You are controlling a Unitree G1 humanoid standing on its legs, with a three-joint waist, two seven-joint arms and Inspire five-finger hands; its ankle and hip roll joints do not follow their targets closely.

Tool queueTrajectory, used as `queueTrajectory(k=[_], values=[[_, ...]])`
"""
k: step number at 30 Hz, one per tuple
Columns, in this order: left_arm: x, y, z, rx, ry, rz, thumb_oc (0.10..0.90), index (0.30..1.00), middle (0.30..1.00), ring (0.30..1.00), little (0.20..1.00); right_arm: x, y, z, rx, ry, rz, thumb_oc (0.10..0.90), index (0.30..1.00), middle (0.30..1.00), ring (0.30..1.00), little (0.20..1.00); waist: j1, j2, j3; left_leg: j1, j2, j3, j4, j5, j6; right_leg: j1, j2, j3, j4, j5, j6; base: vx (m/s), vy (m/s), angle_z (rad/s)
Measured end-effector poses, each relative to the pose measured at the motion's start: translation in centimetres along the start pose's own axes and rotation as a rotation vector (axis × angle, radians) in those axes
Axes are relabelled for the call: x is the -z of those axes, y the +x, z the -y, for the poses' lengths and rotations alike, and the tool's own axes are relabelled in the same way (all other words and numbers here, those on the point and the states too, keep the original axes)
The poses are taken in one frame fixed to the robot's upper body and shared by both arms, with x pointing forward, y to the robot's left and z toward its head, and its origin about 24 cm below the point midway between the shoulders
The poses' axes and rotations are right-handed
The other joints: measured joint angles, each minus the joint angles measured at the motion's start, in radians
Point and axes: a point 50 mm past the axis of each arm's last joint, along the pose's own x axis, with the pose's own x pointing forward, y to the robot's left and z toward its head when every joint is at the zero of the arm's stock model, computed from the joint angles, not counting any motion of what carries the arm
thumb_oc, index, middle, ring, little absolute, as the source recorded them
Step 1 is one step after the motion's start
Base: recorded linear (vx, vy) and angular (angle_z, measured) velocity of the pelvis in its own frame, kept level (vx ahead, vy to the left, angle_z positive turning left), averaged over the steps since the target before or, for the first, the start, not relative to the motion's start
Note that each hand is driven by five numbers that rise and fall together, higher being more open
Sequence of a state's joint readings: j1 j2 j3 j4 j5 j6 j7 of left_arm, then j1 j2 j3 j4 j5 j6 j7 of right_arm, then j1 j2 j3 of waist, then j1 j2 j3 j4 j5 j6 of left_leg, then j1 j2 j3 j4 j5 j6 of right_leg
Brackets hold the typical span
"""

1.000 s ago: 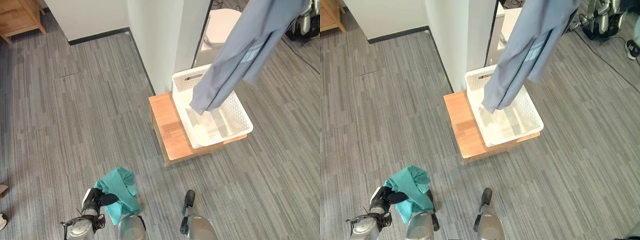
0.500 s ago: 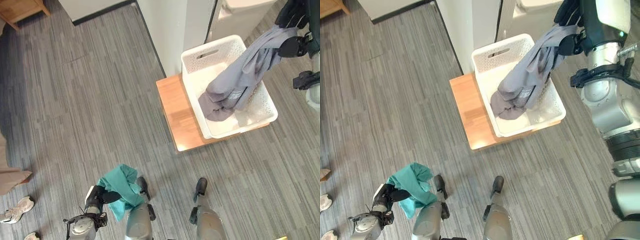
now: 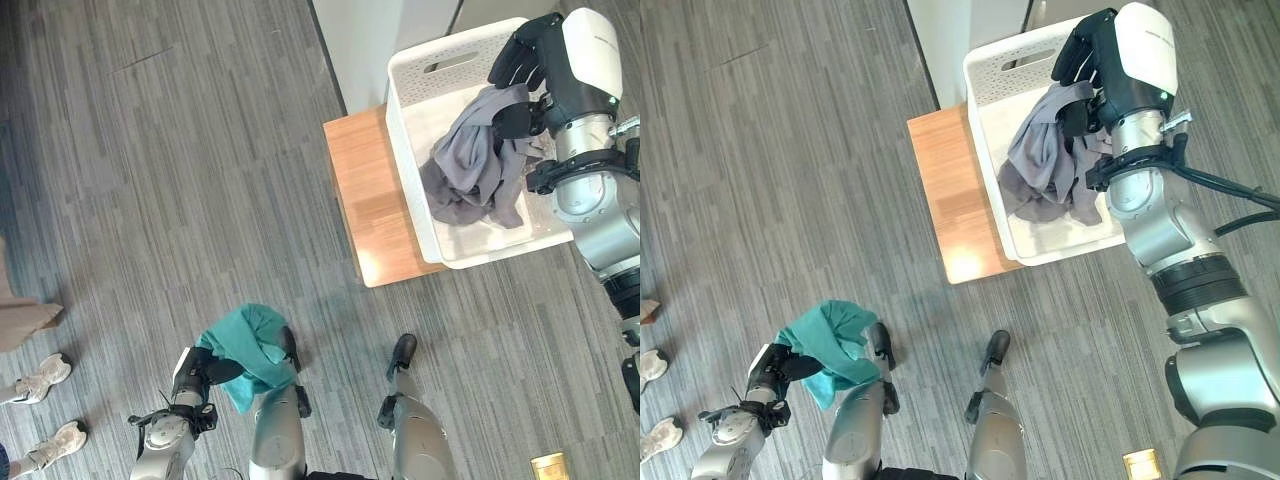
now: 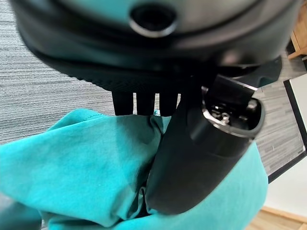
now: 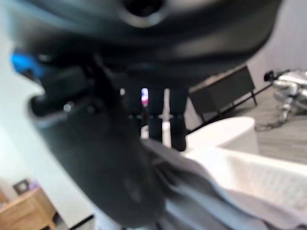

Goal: Pick up bed clothes into laundry basket.

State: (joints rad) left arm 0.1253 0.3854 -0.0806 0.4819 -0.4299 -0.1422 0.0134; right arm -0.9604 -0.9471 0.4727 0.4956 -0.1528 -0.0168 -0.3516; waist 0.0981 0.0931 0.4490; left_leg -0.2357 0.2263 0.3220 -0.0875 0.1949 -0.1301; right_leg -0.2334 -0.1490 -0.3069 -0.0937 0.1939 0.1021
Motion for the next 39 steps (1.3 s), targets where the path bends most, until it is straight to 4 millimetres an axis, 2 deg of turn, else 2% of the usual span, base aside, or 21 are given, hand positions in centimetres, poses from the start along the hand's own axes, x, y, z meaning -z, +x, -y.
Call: queueTrajectory(k=[2, 4, 7, 8, 9, 10, 12, 16, 21, 24, 25, 26, 28, 29, 30, 31, 32, 33, 35, 37, 39], values=[[-0.3, 0.0, -0.2, -0.001, 0.008, 0.012, 0.400, 0.300, 0.300, 0.300, 0.300, 0.9, -0.1, -0.4, -0.011, -0.007, -0.045, 0.400, 0.300, 0.300, 0.300, 0.300, 0.007, -0.007, 0.006, -0.010, -0.001, -0.002, 0.000, 0.002, 0.000, -0.005, -0.001, -0.006, 0.000, 0.000, 0.000, -0.04, 0.005, 0.10], [-0.7, 0.1, -0.7, -0.004, 0.027, 0.024, 0.400, 0.300, 0.300, 0.300, 0.300, 2.2, -0.5, -1.7, -0.039, 0.001, -0.111, 0.400, 0.300, 0.300, 0.300, 0.300, 0.010, -0.019, 0.015, -0.025, -0.004, -0.004, 0.000, 0.004, 0.000, -0.020, -0.007, -0.009, 0.000, 0.000, 0.000, -0.04, 0.015, 0.04], [-1.3, 0.3, -0.6, 0.002, 0.035, 0.042, 0.400, 0.300, 0.300, 0.300, 0.300, 3.8, -1.1, -2.5, -0.081, -0.015, -0.198, 0.400, 0.300, 0.300, 0.300, 0.300, 0.012, -0.011, 0.036, -0.036, -0.008, -0.006, 0.000, 0.006, 0.001, -0.027, -0.011, -0.013, 0.000, 0.001, 0.000, -0.04, 0.013, 0.04], [-1.3, 0.3, -0.6, 0.004, 0.036, 0.043, 0.400, 0.300, 0.300, 0.300, 0.300, 4.4, -1.4, -2.8, -0.098, -0.030, -0.221, 0.480, 0.420, 0.420, 0.420, 0.420, 0.013, -0.007, 0.039, -0.036, -0.010, -0.006, 0.000, 0.006, 0.001, -0.028, -0.013, -0.014, 0.000, 0.001, 0.000, -0.04, 0.028, 0.01], [-1.7, 0.5, -0.4, 0.008, 0.036, 0.056, 0.400, 0.300, 0.300, 0.300, 0.300, 4.6, -1.5, -3.0, -0.109, -0.040, -0.231, 0.480, 0.420, 0.420, 0.420, 0.420, 0.010, -0.008, 0.041, -0.037, -0.010, -0.006, 0.000, 0.006, 0.002, -0.029, -0.012, -0.014, 0.000, 0.001, 0.000, -0.04, 0.028, 0.00], [-1.8, 0.8, -0.3, 0.001, 0.040, 0.051, 0.400, 0.300, 0.300, 0.300, 0.300, 4.7, -1.4, -3.4, -0.135, -0.093, -0.231, 0.800, 0.900, 0.900, 0.900, 0.900, 0.006, -0.007, 0.042, -0.038, -0.011, -0.004, 0.000, 0.006, 0.001, -0.031, -0.012, -0.013, 0.000, 0.001, 0.000, -0.02, 0.046, -0.01], [-3.0, 2.7, 0.4, 0.004, 0.053, 0.059, 0.400, 0.300, 0.300, 0.300, 0.300, 5.1, -1.0, -4.0, -0.209, -0.193, -0.251, 0.800, 0.900, 0.900, 0.900, 0.900, 0.005, 0.003, 0.047, -0.044, -0.013, -0.005, 0.000, 0.006, 0.002, -0.034, -0.016, -0.016, 0.000, 0.002, 0.001, -0.01, 0.035, 0.01], [-4.8, 3.0, 0.7, 0.013, 0.001, 0.135, 0.400, 0.300, 0.300, 0.300, 0.300, 5.4, -0.7, -3.8, -0.212, -0.214, -0.283, 0.800, 0.900, 0.900, 0.900, 0.900, -0.002, 0.004, 0.047, -0.047, -0.013, -0.004, 0.000, 0.007, 0.003, -0.038, -0.016, -0.016, 0.000, 0.002, 0.001, 0.00, 0.000, 0.00], [-4.3, 3.1, 0.7, 0.003, -0.004, 0.108, 0.400, 0.300, 0.300, 0.300, 0.300, 4.3, 0.2, -2.8, -0.178, -0.209, -0.236, 0.800, 0.900, 0.900, 0.900, 0.900, -0.011, 0.005, 0.048, -0.015, -0.013, 0.001, 0.000, 0.007, 0.003, -0.012, -0.016, -0.014, 0.000, 0.003, 0.000, 0.02, 0.024, -0.03], [-3.6, 3.1, 0.8, -0.017, -0.019, 0.084, 0.400, 0.300, 0.300, 0.300, 0.300, 2.0, 1.2, -1.1, -0.110, -0.172, -0.130, 0.800, 0.900, 0.900, 0.900, 0.900, -0.025, 0.005, 0.047, 0.036, -0.015, 0.003, 0.000, 0.007, 0.003, 0.037, -0.015, -0.016, 0.000, 0.003, -0.001, 0.06, 0.003, 0.00], [-3.6, 3.2, 0.9, -0.020, -0.020, 0.081, 0.400, 0.300, 0.300, 0.300, 0.300, 1.1, 1.5, -0.2, -0.073, -0.153, -0.090, 0.800, 0.900, 0.900, 0.900, 0.900, -0.032, 0.005, 0.047, 0.050, -0.012, 0.002, 0.000, 0.005, 0.004, 0.053, -0.014, -0.018, 0.000, 0.003, -0.001, 0.08, 0.003, 0.02], [-3.5, 3.1, 1.0, -0.022, -0.028, 0.082, 0.400, 0.300, 0.300, 0.300, 0.300, -0.5, 2.0, 1.5, 0.006, -0.113, -0.023, 0.800, 0.900, 0.900, 0.900, 0.900, -0.038, 0.002, 0.045, 0.068, -0.014, 0.002, 0.000, 0.003, 0.007, 0.071, -0.012, -0.019, 0.000, 0.003, -0.001, 0.07, 0.011, 0.00], [-3.6, 3.2, 1.3, -0.026, -0.043, 0.083, 0.400, 0.300, 0.300, 0.300, 0.300, -2.0, 2.0, 4.2, 0.140, -0.055, 0.047, 0.800, 0.900, 0.900, 0.900, 0.900, -0.052, -0.012, 0.037, 0.093, -0.011, 0.001, 0.000, -0.004, 0.008, 0.099, -0.009, -0.019, 0.000, 0.001, -0.001, 0.08, 0.026, 0.02], [-3.2, 3.1, 1.1, -0.037, -0.041, 0.066, 0.400, 0.300, 0.300, 0.300, 0.300, -2.3, 2.0, 5.0, 0.169, -0.059, 0.066, 0.800, 0.900, 0.900, 0.900, 0.900, -0.056, -0.033, 0.019, 0.099, -0.012, 0.002, 0.000, -0.004, 0.008, 0.100, -0.010, -0.016, 0.000, 0.000, 0.000, 0.11, 0.046, -0.01], [-3.3, 3.3, 1.1, -0.039, -0.039, 0.055, 0.400, 0.300, 0.300, 0.300, 0.300, -2.1, 1.8, 5.4, 0.183, -0.078, 0.061, 0.800, 0.900, 0.900, 0.900, 0.900, -0.068, -0.052, 0.008, 0.106, -0.012, 0.006, 0.000, -0.008, 0.009, 0.107, -0.011, -0.015, 0.000, -0.003, 0.000, 0.15, 0.040, 0.03], [-2.9, 3.3, 1.3, -0.037, -0.043, 0.027, 0.400, 0.300, 0.300, 0.300, 0.300, -1.5, 0.9, 5.9, 0.158, -0.148, 0.066, 0.800, 0.900, 0.900, 0.900, 0.900, -0.070, -0.057, 0.009, 0.130, -0.016, 0.000, 0.000, -0.011, 0.008, 0.138, -0.011, -0.018, 0.001, -0.004, 0.001, 0.06, 0.004, 0.01], [-1.6, 2.7, 1.1, -0.055, -0.050, -0.013, 0.400, 0.300, 0.300, 0.300, 0.300, -0.9, -0.5, 5.4, 0.134, -0.180, 0.071, 0.800, 0.900, 0.900, 0.900, 0.900, -0.065, -0.075, -0.008, 0.175, -0.014, 0.002, 0.000, -0.014, 0.007, 0.178, -0.012, -0.017, 0.000, -0.007, 0.004, 0.12, 0.019, 0.03], [0.8, 1.4, 0.6, -0.090, -0.026, -0.081, 0.400, 0.300, 0.300, 0.300, 0.300, 0.9, -2.4, 3.8, 0.074, -0.231, 0.048, 0.800, 0.900, 0.900, 0.900, 0.900, -0.090, -0.106, -0.095, 0.185, -0.013, 0.007, 0.000, -0.030, 0.002, 0.187, -0.016, -0.016, -0.001, -0.025, 0.017, 0.13, 0.032, -0.05], [2.1, 1.4, 0.3, -0.101, 0.019, -0.161, 0.400, 0.300, 0.300, 0.300, 0.300, 3.4, -4.3, 2.8, 0.045, -0.211, -0.048, 0.800, 0.900, 0.900, 0.900, 0.900, -0.093, -0.129, -0.130, 0.215, -0.016, 0.017, -0.001, -0.038, 0.002, 0.214, -0.015, -0.013, -0.001, -0.029, 0.017, 0.10, 0.003, -0.08], [2.7, 0.8, -0.1, -0.117, 0.022, -0.178, 0.400, 0.300, 0.300, 0.300, 0.300, 5.1, -5.6, 3.0, 0.047, -0.220, -0.121, 0.800, 0.900, 0.900, 0.900, 0.900, -0.108, -0.140, -0.153, 0.222, -0.014, 0.023, -0.001, -0.044, 0.002, 0.215, -0.020, -0.006, -0.001, -0.029, 0.018, 0.02, -0.020, -0.12], [3.5, 0.2, 0.1, -0.119, 0.000, -0.187, 0.400, 0.300, 0.300, 0.300, 0.300, 7.1, -8.1, 3.6, 0.099, -0.197, -0.200, 0.800, 0.900, 0.900, 0.900, 0.900, -0.110, -0.138, -0.167, 0.227, -0.015, 0.021, -0.001, -0.043, -0.001, 0.222, -0.020, -0.008, 0.000, -0.031, 0.020, 0.05, -0.016, 0.05]])
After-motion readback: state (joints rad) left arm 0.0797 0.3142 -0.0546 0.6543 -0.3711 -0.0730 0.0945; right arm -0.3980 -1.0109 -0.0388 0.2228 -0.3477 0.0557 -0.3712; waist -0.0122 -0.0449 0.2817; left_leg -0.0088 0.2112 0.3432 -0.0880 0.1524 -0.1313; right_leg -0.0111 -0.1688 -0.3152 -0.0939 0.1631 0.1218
